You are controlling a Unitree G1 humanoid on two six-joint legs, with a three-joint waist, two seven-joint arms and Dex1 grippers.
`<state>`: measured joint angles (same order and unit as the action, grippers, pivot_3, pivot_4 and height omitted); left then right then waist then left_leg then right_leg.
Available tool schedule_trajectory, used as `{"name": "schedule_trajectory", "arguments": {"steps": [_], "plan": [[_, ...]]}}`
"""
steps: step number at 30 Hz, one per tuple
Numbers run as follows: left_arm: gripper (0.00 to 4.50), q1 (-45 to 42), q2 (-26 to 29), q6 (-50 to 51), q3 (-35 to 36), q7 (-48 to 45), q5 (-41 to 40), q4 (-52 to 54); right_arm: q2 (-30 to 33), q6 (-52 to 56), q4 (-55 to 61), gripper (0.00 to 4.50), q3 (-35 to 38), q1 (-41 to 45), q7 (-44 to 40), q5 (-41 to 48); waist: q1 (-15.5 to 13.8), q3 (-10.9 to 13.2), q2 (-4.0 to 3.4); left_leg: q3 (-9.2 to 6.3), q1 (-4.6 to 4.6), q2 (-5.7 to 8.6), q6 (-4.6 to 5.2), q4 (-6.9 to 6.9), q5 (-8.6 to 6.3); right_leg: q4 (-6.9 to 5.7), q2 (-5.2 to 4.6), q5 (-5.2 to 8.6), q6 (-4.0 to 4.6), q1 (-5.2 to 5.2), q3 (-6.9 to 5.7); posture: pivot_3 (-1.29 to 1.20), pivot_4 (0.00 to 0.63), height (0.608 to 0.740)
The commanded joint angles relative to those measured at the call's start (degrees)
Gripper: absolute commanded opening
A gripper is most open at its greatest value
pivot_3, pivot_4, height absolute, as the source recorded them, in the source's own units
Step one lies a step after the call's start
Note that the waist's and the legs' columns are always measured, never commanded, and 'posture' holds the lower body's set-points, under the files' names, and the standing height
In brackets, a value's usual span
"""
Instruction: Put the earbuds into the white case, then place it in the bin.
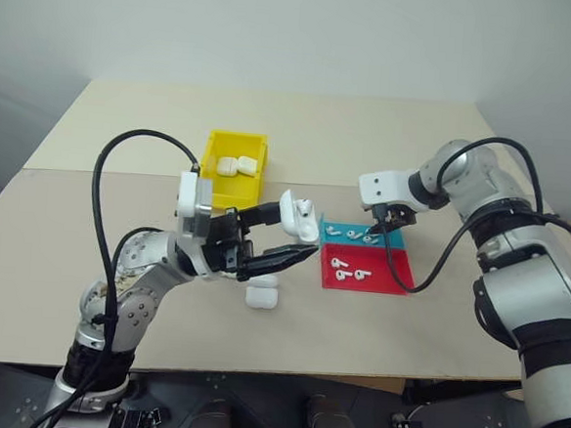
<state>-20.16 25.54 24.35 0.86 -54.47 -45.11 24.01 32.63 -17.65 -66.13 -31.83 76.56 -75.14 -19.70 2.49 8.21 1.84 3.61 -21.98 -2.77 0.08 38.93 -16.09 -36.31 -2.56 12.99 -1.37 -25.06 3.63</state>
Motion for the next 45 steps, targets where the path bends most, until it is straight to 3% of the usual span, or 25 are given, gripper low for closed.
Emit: {"name": "schedule_trajectory", "arguments": {"steps": [1, 5, 9, 45], "plan": [[2.82, -0.2, 0.3, 0.1, 0.7, 0.3, -1.3, 2.3, 0.3, -2.3, 0.6, 2.87, 1.5, 0.1, -0.1, -0.9, 0.0, 0.0, 0.0, -0.01, -0.01, 0.0, 0.0, 0.0, 0.0, 0.0, -0.01, 0.0, 0.0, 0.0, 0.0, 0.0, 0.15, 0.74], [2.82, -0.5, 0.2, 0.1, 0.5, 0.7, -1.1, 2.1, -0.7, -3.6, -0.2, 2.87, 1.7, -0.9, 3.1, -2.1, 0.0, 0.0, 0.0, 0.0, 0.0, 0.0, -0.01, 0.01, 0.0, -0.01, 0.0, 0.0, 0.0, 0.0, 0.0, 0.0, 0.15, 0.74], [2.82, -0.4, 0.2, -0.1, 0.3, 1.3, -0.6, 2.2, -1.0, -4.1, -0.9, 2.04, 1.8, -0.9, 3.6, -2.7, 0.0, 0.0, -0.01, 0.01, 0.0, 0.0, -0.02, 0.0, 0.01, -0.02, 0.0, 0.0, 0.0, 0.0, 0.0, 0.0, 0.15, 0.74], [2.82, 3.3, 3.8, -2.2, -0.6, -0.6, 3.4, 1.2, -3.9, -5.3, -7.5, 2.04, 0.9, -0.3, 5.6, -11.3, 0.0, 0.0, -0.02, 0.08, 0.09, 0.03, -0.07, 0.03, 0.04, -0.39, 0.01, 0.0, 0.01, 0.0, 0.03, 0.0, 0.15, 0.74]]}}
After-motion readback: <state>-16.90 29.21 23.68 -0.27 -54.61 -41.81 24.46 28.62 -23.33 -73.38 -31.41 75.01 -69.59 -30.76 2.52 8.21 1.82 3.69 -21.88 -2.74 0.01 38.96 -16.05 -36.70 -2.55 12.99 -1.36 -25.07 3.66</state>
